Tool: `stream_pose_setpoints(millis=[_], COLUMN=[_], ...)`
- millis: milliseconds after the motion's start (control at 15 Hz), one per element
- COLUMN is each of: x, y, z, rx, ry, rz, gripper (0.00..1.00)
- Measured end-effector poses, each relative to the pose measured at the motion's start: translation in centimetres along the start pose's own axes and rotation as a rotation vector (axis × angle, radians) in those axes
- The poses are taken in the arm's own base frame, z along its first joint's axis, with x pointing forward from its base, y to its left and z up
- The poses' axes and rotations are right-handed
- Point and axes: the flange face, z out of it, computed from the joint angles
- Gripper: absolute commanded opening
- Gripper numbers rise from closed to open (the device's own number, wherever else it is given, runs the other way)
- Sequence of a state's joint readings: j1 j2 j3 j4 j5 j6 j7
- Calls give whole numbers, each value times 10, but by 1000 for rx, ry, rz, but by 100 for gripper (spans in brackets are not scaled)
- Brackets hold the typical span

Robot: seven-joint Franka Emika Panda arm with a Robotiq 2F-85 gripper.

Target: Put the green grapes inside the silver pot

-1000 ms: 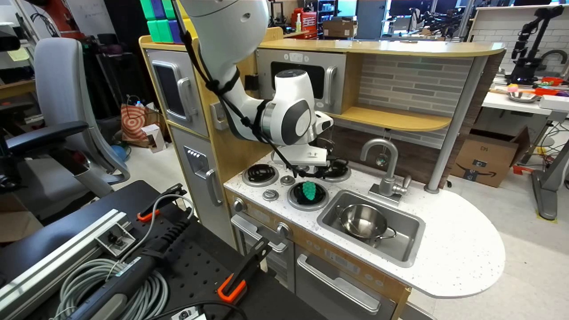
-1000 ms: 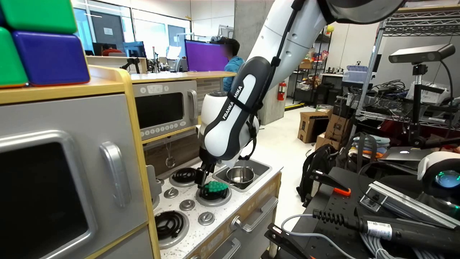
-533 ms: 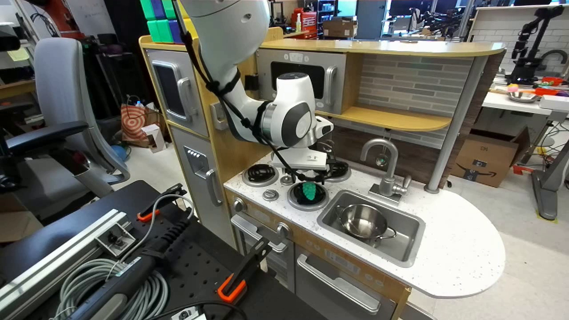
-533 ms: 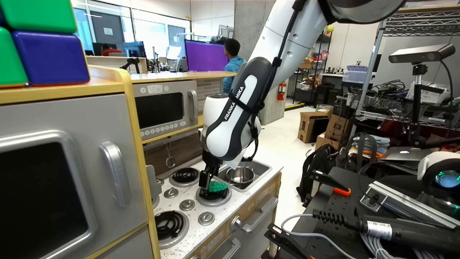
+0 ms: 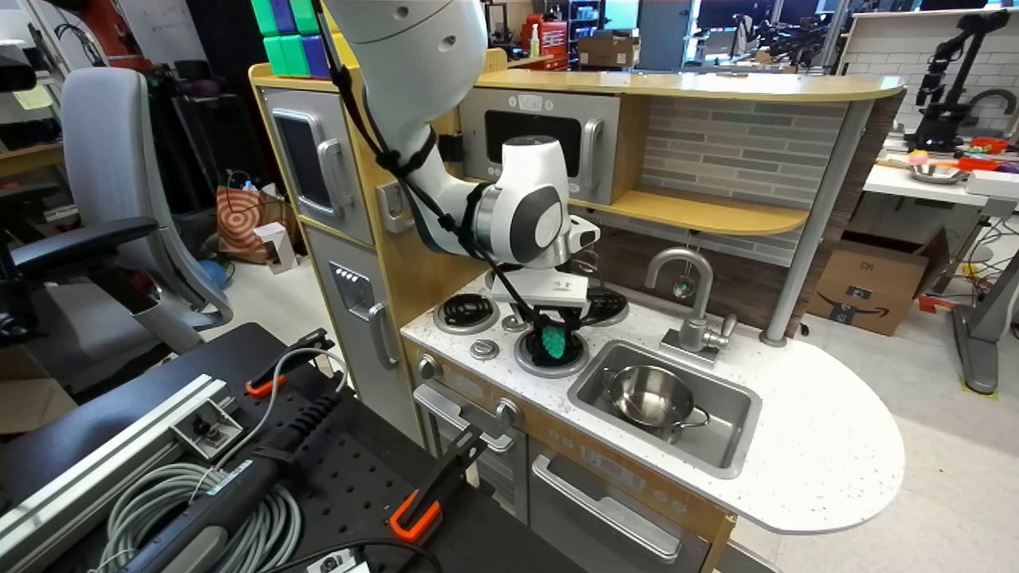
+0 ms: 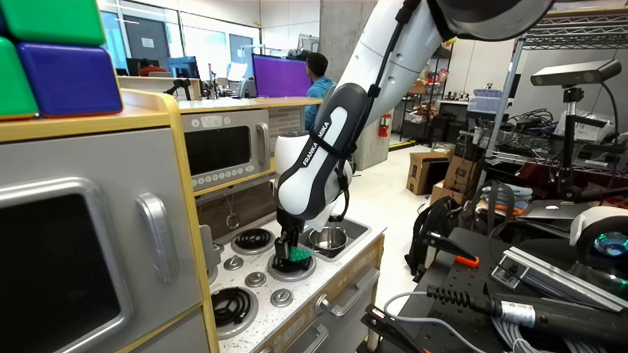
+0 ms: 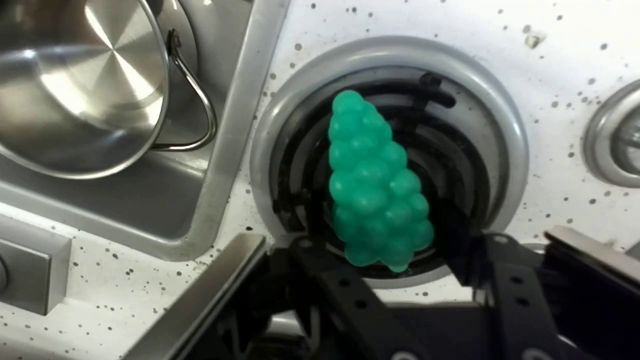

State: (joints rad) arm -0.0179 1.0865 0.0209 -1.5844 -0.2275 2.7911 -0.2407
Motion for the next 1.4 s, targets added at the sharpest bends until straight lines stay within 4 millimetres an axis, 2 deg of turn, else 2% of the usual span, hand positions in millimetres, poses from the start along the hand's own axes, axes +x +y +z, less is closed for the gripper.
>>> stream_pose_setpoints(millis=[67,267,533,600,667,933,1067,1200,1400], x=[1,5,0,-2,-6,-46,-67,-78,-75], y=[1,5,18,27,45,142,179,197,197], z=[2,1,-2,-7,-13,-29,-34,-37,-38], rx=[1,1,6,-6,-32,-124,-165,-194,-198], ry=[-8,-28,-36,-26,-11,12,10,11,19], rz=[1,5,84,129,176,383,492,587,648], gripper=[22,22,22,22,22,22,22,22,22])
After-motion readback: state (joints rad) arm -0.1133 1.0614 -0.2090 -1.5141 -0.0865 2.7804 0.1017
